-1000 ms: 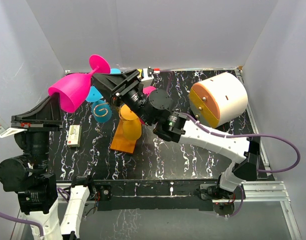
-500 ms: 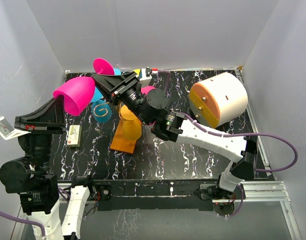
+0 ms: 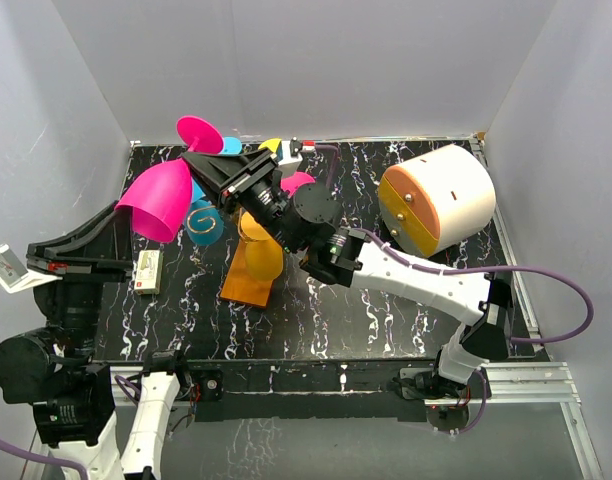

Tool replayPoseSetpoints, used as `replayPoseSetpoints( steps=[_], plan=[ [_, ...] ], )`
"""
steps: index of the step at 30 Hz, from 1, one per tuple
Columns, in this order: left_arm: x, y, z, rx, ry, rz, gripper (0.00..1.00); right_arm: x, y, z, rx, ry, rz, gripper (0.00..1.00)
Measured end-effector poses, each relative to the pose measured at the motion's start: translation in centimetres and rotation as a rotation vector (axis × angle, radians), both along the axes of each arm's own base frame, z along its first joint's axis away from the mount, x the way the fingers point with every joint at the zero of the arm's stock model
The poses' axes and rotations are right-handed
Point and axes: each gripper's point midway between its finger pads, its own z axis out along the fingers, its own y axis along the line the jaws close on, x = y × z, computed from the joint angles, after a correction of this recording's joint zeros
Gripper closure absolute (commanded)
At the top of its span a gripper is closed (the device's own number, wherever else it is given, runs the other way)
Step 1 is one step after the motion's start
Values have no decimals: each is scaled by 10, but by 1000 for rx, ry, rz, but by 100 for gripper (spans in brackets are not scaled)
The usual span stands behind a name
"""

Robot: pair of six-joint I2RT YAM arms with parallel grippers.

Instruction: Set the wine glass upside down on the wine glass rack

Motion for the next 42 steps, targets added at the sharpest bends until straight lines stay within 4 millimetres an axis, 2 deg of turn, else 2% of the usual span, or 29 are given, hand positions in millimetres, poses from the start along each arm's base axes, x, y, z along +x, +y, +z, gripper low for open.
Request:
replayPoseSetpoints(
  steps=[3,8,16,23,27,30,33,36,42],
  plan=[
    [-3,3,-5,-5,26,16,73,2,2,-9,-14,-5,-14,100],
    [-8,8,-20,-15,72,43,59,7,2,-17,-43,-28,-51,100],
    [-27,13,-26,-17,60,77,57,14,-11,-9,-46,-91,-150,100],
    [-35,24,-23,-49,45,133,53,12,-33,3,-53,-184,-234,100],
    [-49,31,-10,-96,30,161,47,7,-45,3,-77,-255,-273,100],
    [-65,28,14,-127,-2,138,43,2,-50,2,-96,-315,-290,100],
    [-71,17,38,-136,-13,68,40,-5,-56,0,-121,-391,-306,100],
    [-61,-1,53,-134,22,-41,39,-12,-59,0,-144,-469,-318,100],
    [-7,-40,45,-221,195,-318,37,-27,-61,-1,-174,-613,-330,100]
  ],
)
